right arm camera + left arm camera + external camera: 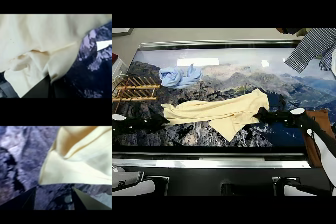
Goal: Fold the clothes and pants, and hang the long-sleeved shirts on hangers.
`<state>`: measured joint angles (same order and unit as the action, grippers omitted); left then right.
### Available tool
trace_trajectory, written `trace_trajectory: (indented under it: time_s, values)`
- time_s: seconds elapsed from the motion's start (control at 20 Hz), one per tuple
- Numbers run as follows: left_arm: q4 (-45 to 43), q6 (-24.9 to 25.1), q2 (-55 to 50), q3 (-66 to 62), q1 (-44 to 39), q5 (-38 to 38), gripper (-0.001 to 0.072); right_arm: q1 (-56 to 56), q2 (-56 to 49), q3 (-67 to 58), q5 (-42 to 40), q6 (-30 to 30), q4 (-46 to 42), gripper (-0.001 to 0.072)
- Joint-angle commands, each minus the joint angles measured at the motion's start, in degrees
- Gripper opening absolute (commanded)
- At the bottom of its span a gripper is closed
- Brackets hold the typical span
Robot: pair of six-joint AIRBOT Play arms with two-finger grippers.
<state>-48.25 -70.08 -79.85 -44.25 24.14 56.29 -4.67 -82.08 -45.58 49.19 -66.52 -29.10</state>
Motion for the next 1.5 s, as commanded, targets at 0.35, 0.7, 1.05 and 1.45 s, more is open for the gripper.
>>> trace_trajectory:
  time_s: [0.35,0.7,1.05,1.45]
  values:
    - [-0.79,-2.47,-2.62,0.07,-2.21,-6.91,0.0427,0.04,5.22,-0.04,2.93,-0.83,-0.07,0.0027]
    - [0.50,-1.97,-2.32,-1.60,-2.21,-4.50,0.0013,0.04,10.01,-0.13,2.93,-2.14,0.07,0.0026]
    - [2.80,-4.35,11.69,-23.39,-2.03,-0.28,0.0012,0.04,19.26,-22.49,3.04,-6.56,-6.60,0.0025]
    - [-14.86,-22.05,35.21,-54.64,-0.35,2.75,0.0013,0.04,35.36,-56.35,4.39,-15.47,-20.61,0.0025]
